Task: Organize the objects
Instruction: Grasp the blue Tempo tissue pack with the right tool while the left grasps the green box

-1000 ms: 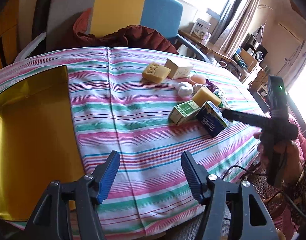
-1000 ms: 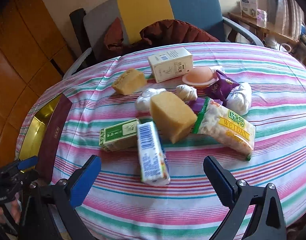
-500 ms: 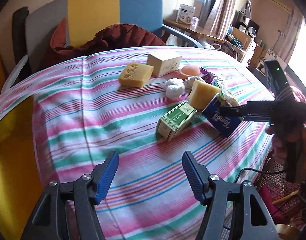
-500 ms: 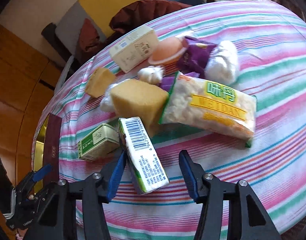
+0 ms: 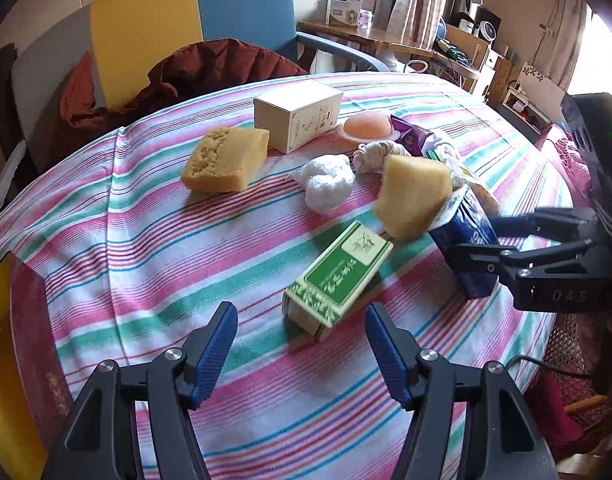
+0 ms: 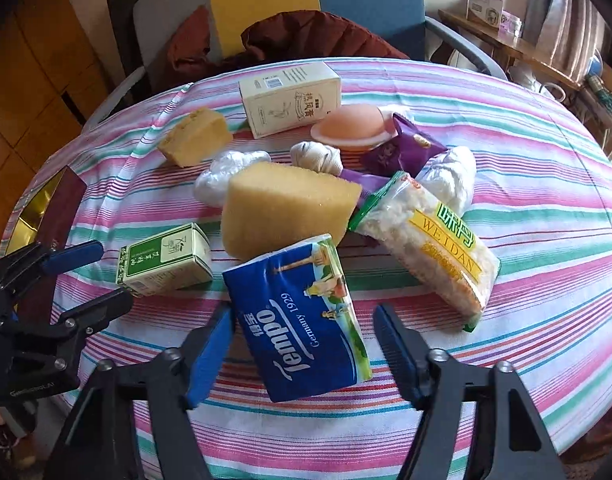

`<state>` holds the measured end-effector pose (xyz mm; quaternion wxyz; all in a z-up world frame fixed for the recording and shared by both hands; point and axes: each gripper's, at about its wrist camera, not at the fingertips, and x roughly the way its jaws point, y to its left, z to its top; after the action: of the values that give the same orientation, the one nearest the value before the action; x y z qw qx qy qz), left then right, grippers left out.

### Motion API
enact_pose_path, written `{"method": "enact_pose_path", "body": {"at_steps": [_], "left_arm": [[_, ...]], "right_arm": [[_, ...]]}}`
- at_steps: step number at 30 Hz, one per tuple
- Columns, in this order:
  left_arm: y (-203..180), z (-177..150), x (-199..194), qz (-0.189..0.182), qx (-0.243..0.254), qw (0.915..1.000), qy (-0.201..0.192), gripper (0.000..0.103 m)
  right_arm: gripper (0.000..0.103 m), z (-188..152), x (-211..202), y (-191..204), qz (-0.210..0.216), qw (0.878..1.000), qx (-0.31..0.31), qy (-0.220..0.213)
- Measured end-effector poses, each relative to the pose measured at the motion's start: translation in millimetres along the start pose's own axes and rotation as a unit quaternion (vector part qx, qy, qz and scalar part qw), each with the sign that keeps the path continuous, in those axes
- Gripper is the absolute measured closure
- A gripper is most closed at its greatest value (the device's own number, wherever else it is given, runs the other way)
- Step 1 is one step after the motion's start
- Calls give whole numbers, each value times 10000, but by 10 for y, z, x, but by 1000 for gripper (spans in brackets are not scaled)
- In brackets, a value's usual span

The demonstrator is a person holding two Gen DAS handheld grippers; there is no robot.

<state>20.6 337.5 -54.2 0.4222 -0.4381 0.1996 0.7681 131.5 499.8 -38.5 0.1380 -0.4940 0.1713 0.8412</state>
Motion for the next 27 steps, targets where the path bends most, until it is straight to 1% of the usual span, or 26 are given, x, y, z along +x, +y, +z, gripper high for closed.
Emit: {"method": "enact_pose_path", "body": {"at_steps": [4,6,8,10,11,12,13,14,15,19,20,23,27], "left_arm": [[-72,69,90,-30,164,9999,-21,36],[-99,89,136,-40,239,9997,-16,36],[-129,103,175,42,361,9993,-35,36],[-158,117,239,113,501,9987,-33,36],[-170,116,279,97,556,9984,-11,38],[-173,109,299,59,584,9983,-24,41],[-172,98,320,14,601,9982,-25,53],[-173,82,358,-10,597,9982,31,56],[-173,60,347,-5,592,9982,-56,57],[-125,-17,293,-35,473,9988,-146,71],[-107,-39,275,-43,403,9991,-160,73],[-38,-142,197,-111,165,9996,-202,73],[-1,-233,80,-125,-32,9997,-213,73]], "right_arm": [[47,-1,0,-16,170,9998,105,43],[47,-10,6,-22,538,9981,250,133],[47,-31,22,-20,870,9952,362,251],[49,-61,50,4,960,9941,343,375],[50,-72,73,22,994,9935,311,456],[50,-91,96,39,1074,9924,287,535],[50,-109,114,54,1142,9913,291,580],[50,-113,119,69,1146,9912,277,596],[50,-114,115,91,1105,9919,221,586],[50,-104,143,95,1033,9927,192,597],[50,-103,147,102,1015,9929,173,597],[50,-110,151,154,870,9946,17,567],[50,-123,158,222,647,9964,-235,502]]}}
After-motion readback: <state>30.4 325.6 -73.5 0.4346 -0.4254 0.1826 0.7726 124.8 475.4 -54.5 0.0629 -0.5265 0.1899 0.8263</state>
